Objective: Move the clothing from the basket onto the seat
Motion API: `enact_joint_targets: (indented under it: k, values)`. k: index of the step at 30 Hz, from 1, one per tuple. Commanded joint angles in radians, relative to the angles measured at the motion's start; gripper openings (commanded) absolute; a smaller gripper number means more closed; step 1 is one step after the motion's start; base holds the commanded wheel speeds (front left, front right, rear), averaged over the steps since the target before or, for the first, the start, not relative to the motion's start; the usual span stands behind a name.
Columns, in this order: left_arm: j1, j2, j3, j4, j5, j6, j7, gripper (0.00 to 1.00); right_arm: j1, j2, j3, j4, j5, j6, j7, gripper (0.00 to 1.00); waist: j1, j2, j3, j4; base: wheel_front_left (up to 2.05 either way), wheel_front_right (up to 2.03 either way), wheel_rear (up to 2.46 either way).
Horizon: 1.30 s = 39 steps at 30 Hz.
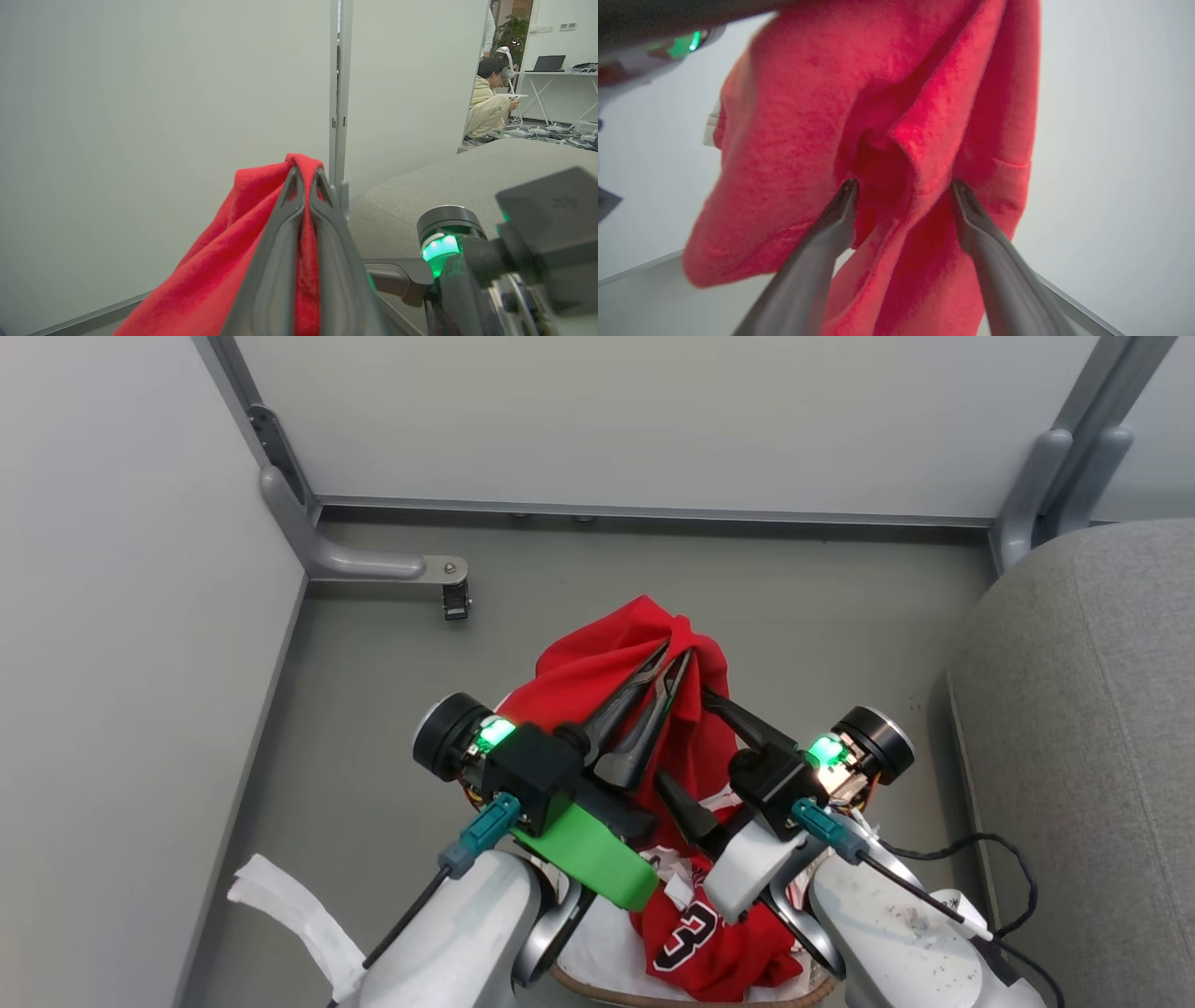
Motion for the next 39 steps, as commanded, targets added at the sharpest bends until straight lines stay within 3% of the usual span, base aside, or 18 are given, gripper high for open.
enact_joint_targets:
  k: [1,2,3,4,5,11,12,13,14,30,39]
  values:
    - [-0.015,0.001,-0.008,-0.007,-0.009,0.000,-0.001,0.00,-0.015,-0.001,0.004,0.019,0.001,-0.001,-0.002,1.00,0.0001,0.0000,0.000,0.021,0.00,0.00,0.00]
    - [-0.015,0.001,-0.014,-0.009,-0.012,0.000,-0.001,0.00,-0.017,0.000,0.010,0.030,0.016,-0.001,-0.002,1.00,0.0001,0.0000,0.000,0.025,0.00,0.00,0.00]
    - [-0.014,0.001,-0.020,-0.010,-0.015,0.001,-0.001,0.00,-0.020,0.000,0.017,0.042,0.037,-0.001,-0.002,0.75,0.0001,0.0000,-0.001,0.029,0.00,0.00,0.00]
    - [-0.014,0.001,-0.024,-0.012,-0.017,0.002,-0.001,0.00,-0.023,0.000,0.026,0.051,0.049,-0.001,-0.002,0.75,0.0001,0.0000,0.000,0.032,0.00,0.00,0.00]
    - [-0.012,0.001,-0.026,-0.013,-0.020,0.004,-0.001,0.00,-0.026,0.000,0.032,0.056,0.070,-0.001,-0.002,0.00,0.0001,0.0000,0.001,0.034,0.00,0.00,0.00]
    - [0.002,0.001,0.008,-0.011,0.009,0.023,-0.001,0.00,0.003,-0.001,-0.004,0.058,0.133,-0.001,-0.002,0.00,0.0001,0.0000,0.008,0.005,0.00,0.00,0.00]
    - [0.008,0.001,0.017,-0.012,0.017,0.025,-0.001,0.09,0.011,-0.001,-0.014,0.052,0.140,-0.001,-0.002,0.00,0.0001,0.0000,0.008,-0.005,0.00,0.00,0.00]
    - [0.017,0.001,0.026,-0.015,0.023,0.028,-0.001,0.48,0.020,-0.001,-0.023,0.045,0.146,-0.001,-0.002,0.00,0.0001,0.0000,0.008,-0.021,0.00,0.00,0.00]
    - [0.025,0.001,0.037,-0.014,0.028,0.034,-0.001,0.97,0.030,-0.001,-0.034,0.039,0.153,-0.001,-0.002,0.00,0.0001,0.0000,0.007,-0.037,0.00,0.00,0.00]
    - [0.078,0.002,0.123,-0.020,0.090,0.025,-0.001,1.00,0.126,0.000,-0.184,-0.078,0.202,-0.001,-0.002,0.00,0.0001,0.0000,0.045,-0.441,0.00,0.00,0.00]
    - [0.054,0.003,0.125,-0.004,0.115,0.019,-0.001,1.00,0.062,-0.037,-0.227,-0.091,0.207,-0.001,-0.002,0.00,0.0001,0.0000,0.113,-0.590,0.00,0.00,0.00]
